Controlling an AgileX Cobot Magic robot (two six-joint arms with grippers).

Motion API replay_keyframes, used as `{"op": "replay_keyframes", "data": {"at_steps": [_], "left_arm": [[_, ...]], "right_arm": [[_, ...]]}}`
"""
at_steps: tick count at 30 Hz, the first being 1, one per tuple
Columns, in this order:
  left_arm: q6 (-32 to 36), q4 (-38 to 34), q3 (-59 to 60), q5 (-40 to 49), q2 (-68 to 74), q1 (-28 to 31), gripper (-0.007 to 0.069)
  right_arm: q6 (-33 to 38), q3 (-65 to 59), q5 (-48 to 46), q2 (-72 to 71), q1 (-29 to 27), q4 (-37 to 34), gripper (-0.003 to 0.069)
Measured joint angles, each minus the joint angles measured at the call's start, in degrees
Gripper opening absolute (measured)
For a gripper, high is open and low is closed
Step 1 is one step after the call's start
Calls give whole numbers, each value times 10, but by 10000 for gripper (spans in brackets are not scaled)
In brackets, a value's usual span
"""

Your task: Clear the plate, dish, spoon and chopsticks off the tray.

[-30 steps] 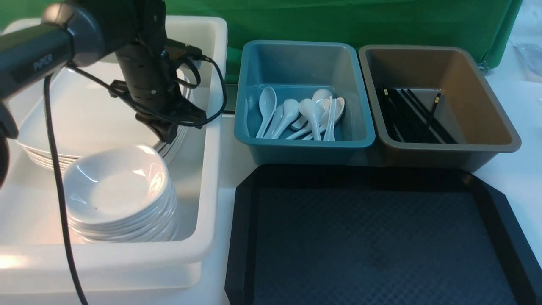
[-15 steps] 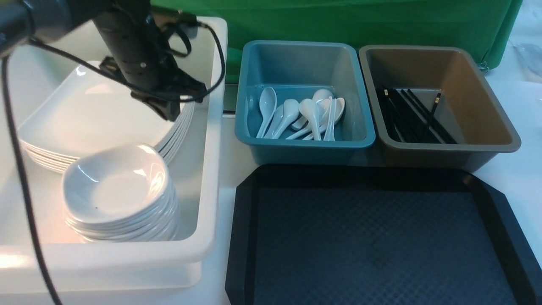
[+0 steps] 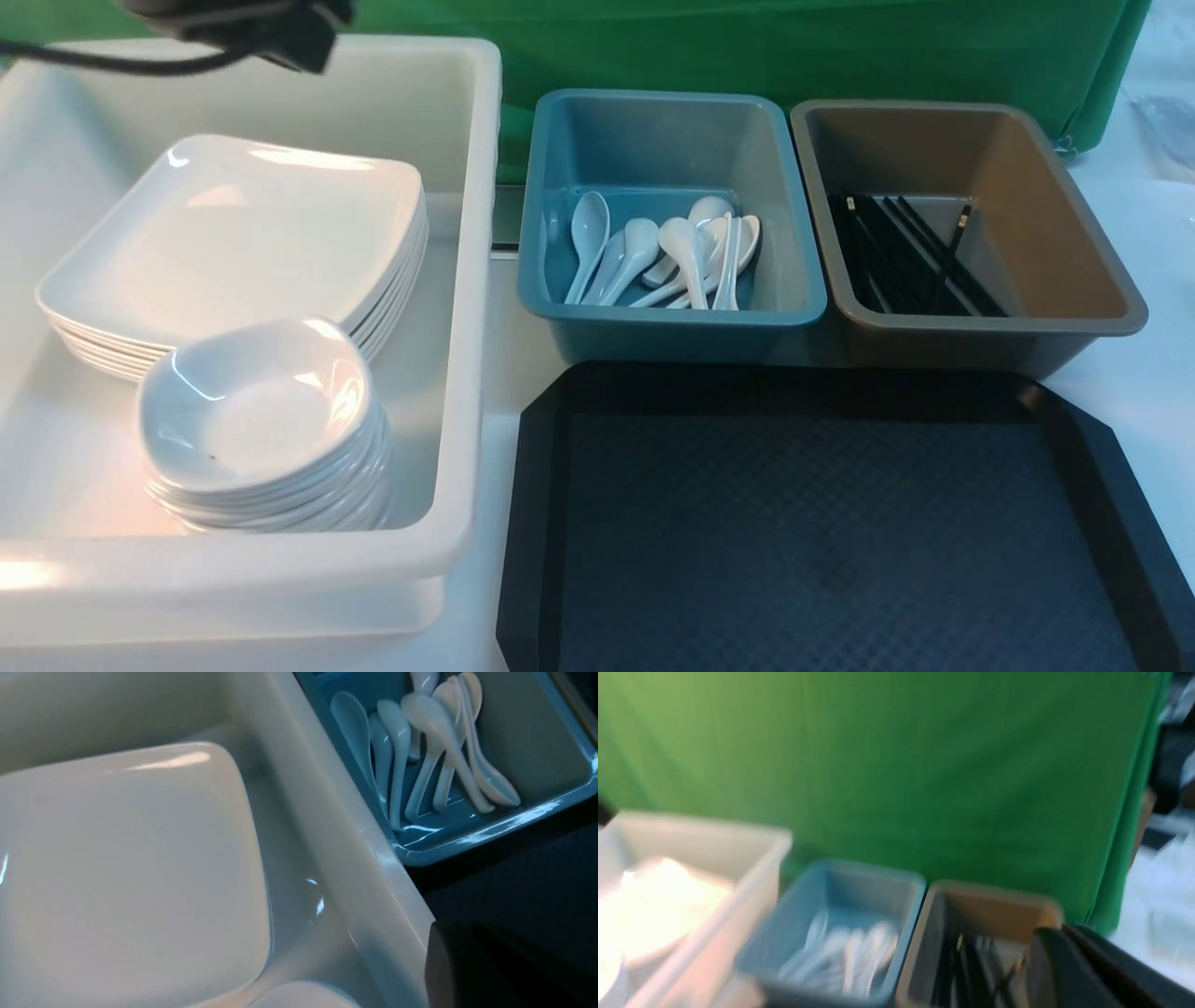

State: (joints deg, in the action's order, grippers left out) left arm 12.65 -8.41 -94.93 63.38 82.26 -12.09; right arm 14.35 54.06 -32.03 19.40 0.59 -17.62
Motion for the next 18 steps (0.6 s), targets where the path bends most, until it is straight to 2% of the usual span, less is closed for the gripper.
{"op": "replay_keyframes", "data": {"at_steps": [2, 5, 6, 9, 14, 18], "left_arm": [[0, -2, 88, -31, -88, 0, 11], [0, -7, 166, -68, -164, 0, 11], [0, -9, 223, -98, -214, 0, 11], [0, -11, 341, -159, -325, 0, 11], [-16, -13, 511, -247, -490, 0, 11], [-24, -16, 583, -288, -569, 0, 11]], "right_arm": [[0, -61, 98, -53, 0, 0, 28], [0, -113, 171, -89, 0, 0, 28], [0, -152, 226, -110, 0, 0, 29], [1, -209, 305, -137, 0, 0, 37], [1, -247, 330, -140, 0, 0, 62], [1, -248, 333, -140, 0, 0, 74]]}}
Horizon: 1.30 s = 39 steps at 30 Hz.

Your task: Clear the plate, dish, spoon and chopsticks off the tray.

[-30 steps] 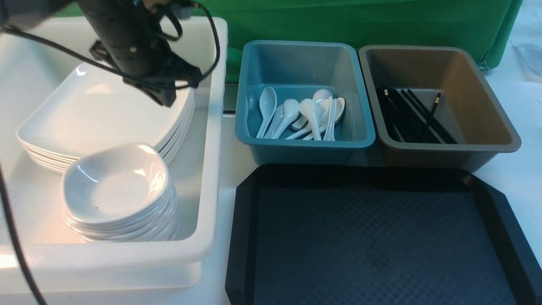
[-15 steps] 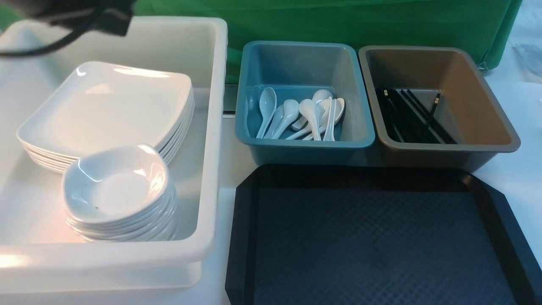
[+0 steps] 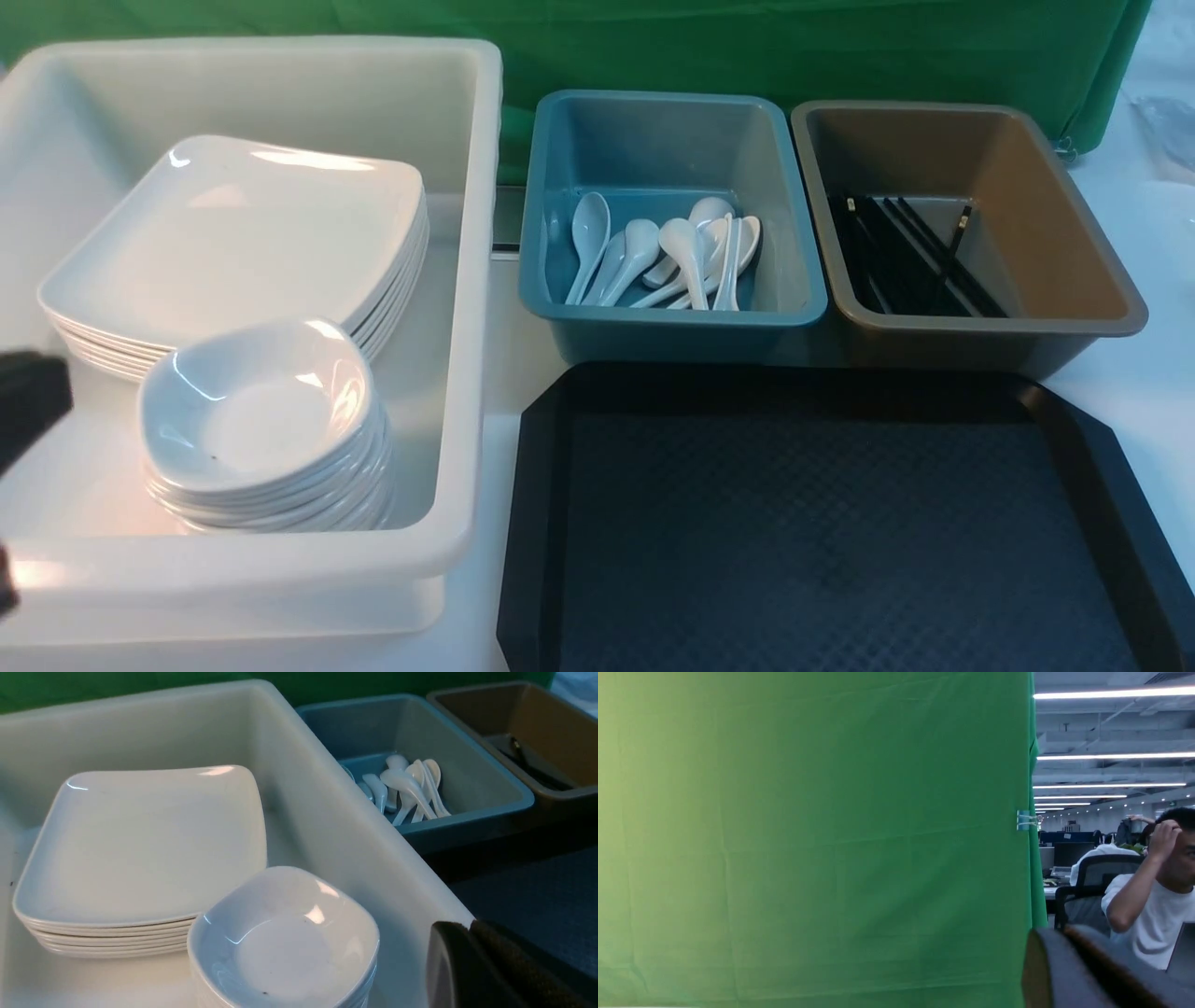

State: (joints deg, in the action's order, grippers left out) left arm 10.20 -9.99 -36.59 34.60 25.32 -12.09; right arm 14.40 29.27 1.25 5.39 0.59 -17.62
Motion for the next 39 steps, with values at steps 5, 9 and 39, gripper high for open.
{"op": "replay_keyframes", "data": {"at_steps": [5, 9, 39], "left_arm": [[-19, -3, 64, -48, -65, 0, 11], [-23, -3, 66, -70, -67, 0, 11], [-13, 52, 70, -114, -73, 0, 15]], "right_arm": [[0, -1, 3, 0, 0, 0, 90], [0, -1, 3, 0, 0, 0, 97], [0, -1, 5, 0, 0, 0, 164]]}}
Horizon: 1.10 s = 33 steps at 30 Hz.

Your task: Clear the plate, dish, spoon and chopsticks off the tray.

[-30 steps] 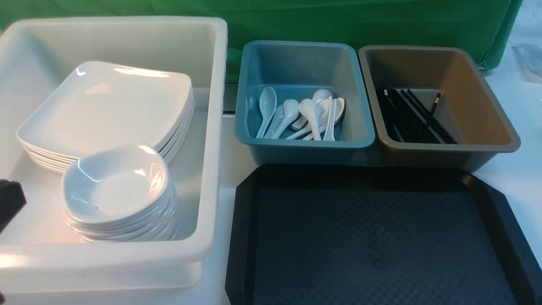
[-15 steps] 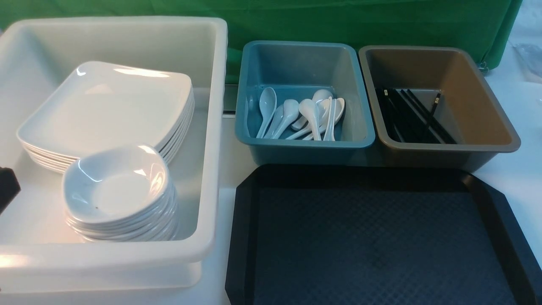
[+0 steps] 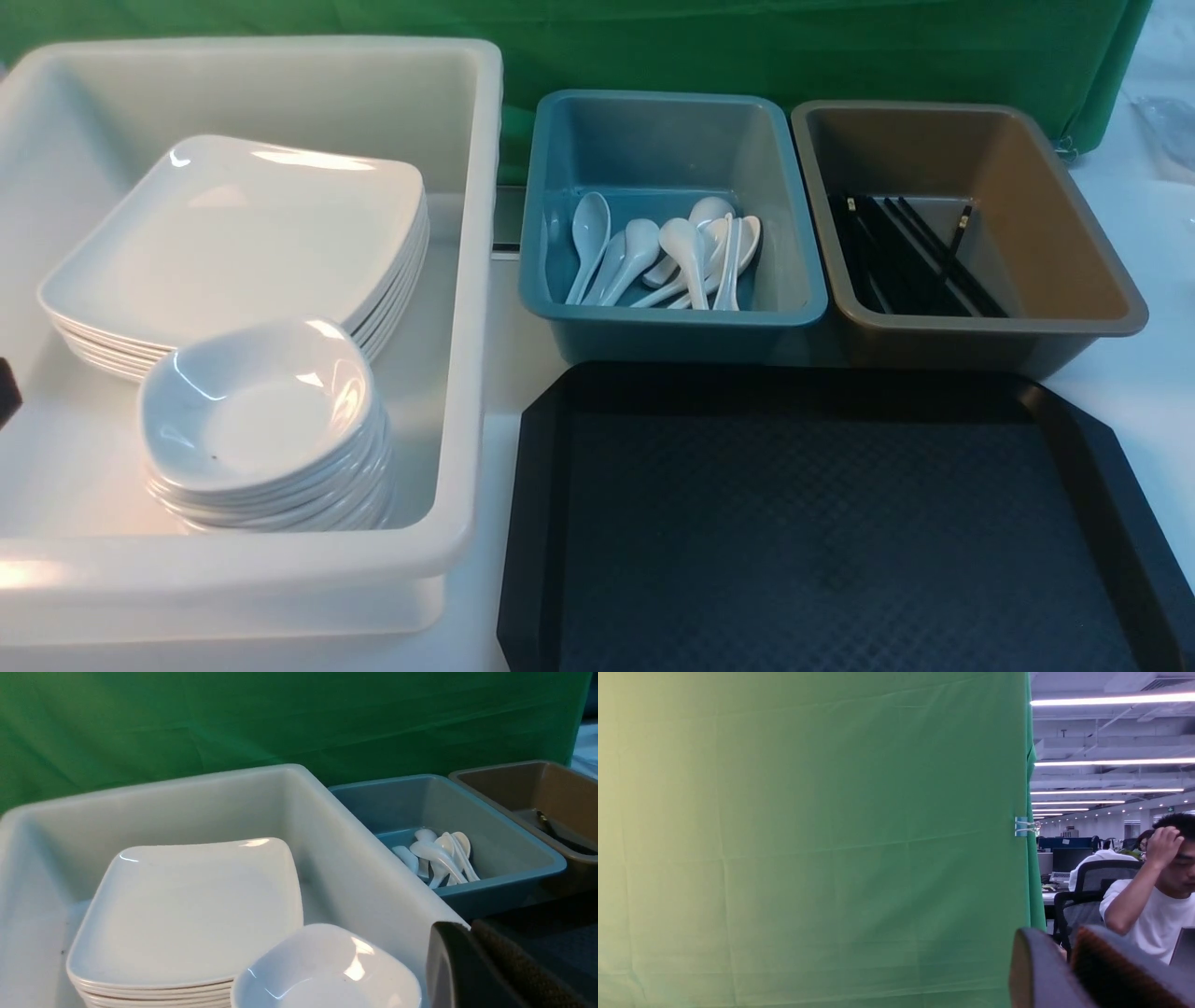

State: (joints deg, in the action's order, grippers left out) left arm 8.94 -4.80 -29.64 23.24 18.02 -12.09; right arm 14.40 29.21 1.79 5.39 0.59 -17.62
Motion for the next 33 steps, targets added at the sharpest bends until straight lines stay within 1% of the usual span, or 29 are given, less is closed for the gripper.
{"op": "replay_keyframes", "data": {"at_steps": [2, 3, 6, 7, 9, 14, 16, 20, 23, 27, 33], "left_arm": [[0, 12, 7, -15, -6, 0, 15], [0, 27, 23, -42, -22, 2, 15], [6, 36, 73, -103, -54, 19, 15], [6, 36, 73, -103, -57, 21, 15], [15, 31, 132, -152, -90, 64, 15], [15, 20, 221, -186, -134, 139, 15], [15, 20, 253, -189, -155, 154, 15], [13, 18, 297, -190, -177, 156, 15], [9, 18, 299, -170, -180, 156, 15], [5, 18, 299, -112, -181, 156, 16], [4, 19, 299, -104, -181, 156, 16]], "right_arm": [[0, 0, 0, 0, 0, 0, 164], [0, 0, 0, 0, 0, 0, 164], [0, 0, 0, 0, 0, 0, 170], [0, 0, 0, 0, 0, 0, 170], [0, 0, 0, 0, 0, 0, 177], [0, 0, 0, 0, 0, 0, 186], [0, 0, 0, 0, 0, 0, 193], [0, 0, 0, 0, 0, 0, 200], [0, 0, 1, 0, 0, 0, 203], [0, 0, 0, 0, 0, 0, 214], [0, 0, 0, 0, 0, 0, 227]]}}
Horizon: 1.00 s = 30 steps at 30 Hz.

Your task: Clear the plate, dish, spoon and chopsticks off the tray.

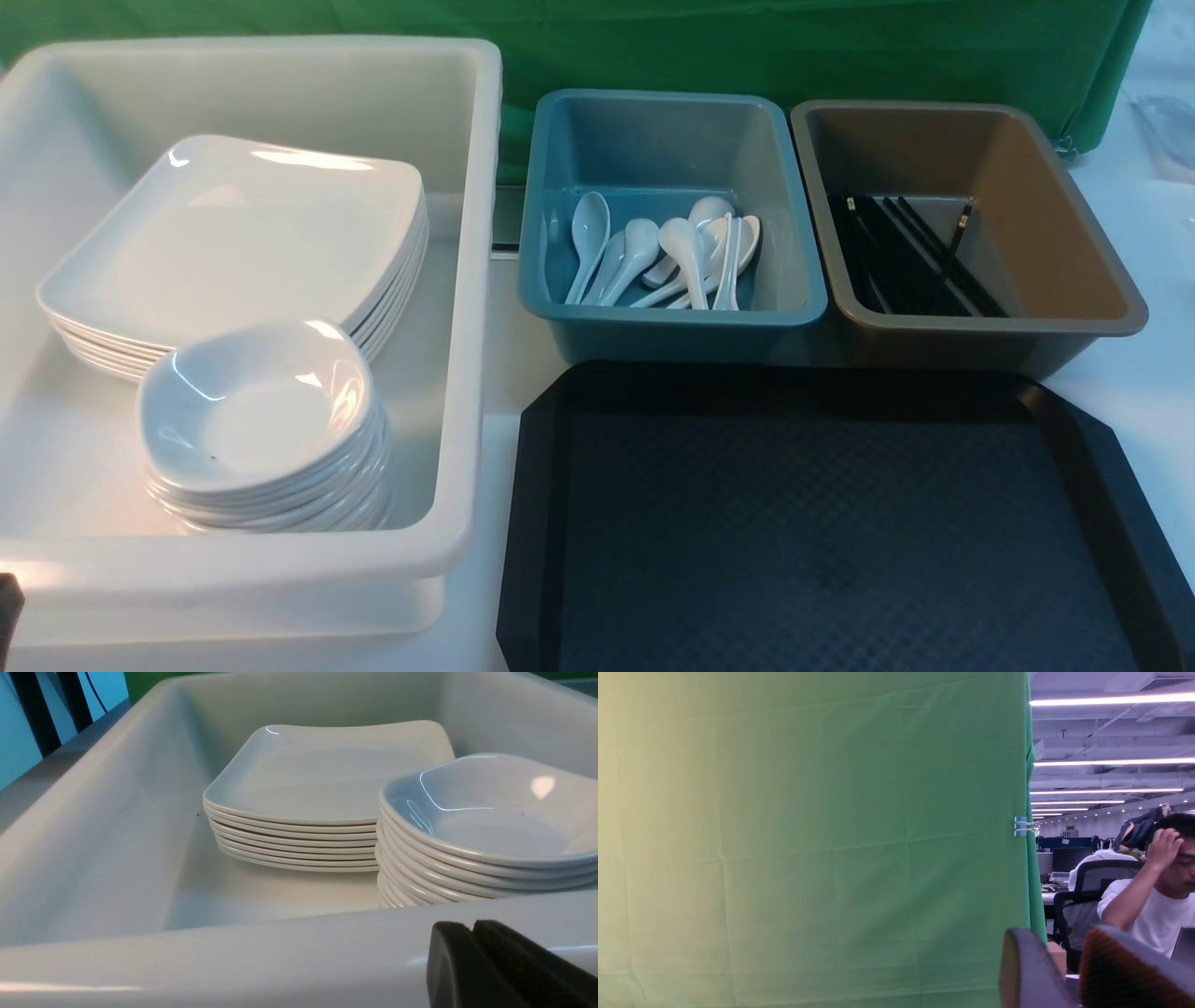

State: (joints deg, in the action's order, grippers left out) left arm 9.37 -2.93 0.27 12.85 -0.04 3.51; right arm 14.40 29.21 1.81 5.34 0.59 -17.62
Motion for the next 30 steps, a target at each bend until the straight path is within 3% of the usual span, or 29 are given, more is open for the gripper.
{"op": "replay_keyframes", "data": {"at_steps": [30], "left_arm": [[7, 1, 0, 2, 0, 0, 16]], "right_arm": [[32, -7, 1, 0, 0, 11, 237]]}}
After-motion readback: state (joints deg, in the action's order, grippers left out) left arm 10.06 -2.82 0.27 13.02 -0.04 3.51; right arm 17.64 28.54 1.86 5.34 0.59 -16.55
